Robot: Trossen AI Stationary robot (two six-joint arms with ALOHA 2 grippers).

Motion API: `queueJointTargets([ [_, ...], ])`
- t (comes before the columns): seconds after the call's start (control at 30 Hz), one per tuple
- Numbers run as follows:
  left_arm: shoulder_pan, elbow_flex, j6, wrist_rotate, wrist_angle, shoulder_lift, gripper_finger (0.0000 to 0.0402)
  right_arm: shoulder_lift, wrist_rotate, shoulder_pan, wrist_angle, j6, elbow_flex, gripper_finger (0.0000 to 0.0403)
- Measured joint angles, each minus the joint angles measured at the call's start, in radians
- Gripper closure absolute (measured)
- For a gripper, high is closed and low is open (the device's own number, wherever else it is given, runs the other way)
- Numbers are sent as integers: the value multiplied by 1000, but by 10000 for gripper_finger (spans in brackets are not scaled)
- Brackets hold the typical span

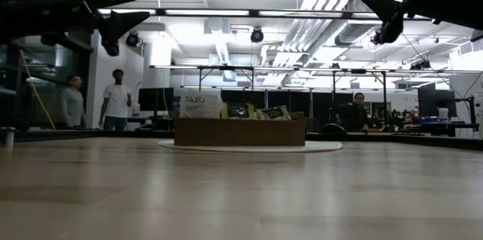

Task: Pick & Place Tea
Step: Return to Home Position

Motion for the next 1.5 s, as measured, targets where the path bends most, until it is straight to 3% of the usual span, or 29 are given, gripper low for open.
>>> queueJointTargets([
  [0.43,0,0,1,-66,-476,-495,211,-302,17,0,-305,-27,-17,194],
  [0.57,0,0,-3,-59,-476,-489,211,-385,55,0,-386,-40,-16,194],
  [0.87,0,0,-5,-135,-503,-493,211,-361,141,-1,-389,-84,-16,194],
  [1.23,0,0,27,-161,-497,-494,211,-361,74,20,-286,-71,-80,194],
  [1.5,0,0,23,-161,-483,-494,211,-360,81,91,-412,-107,-82,194],
])
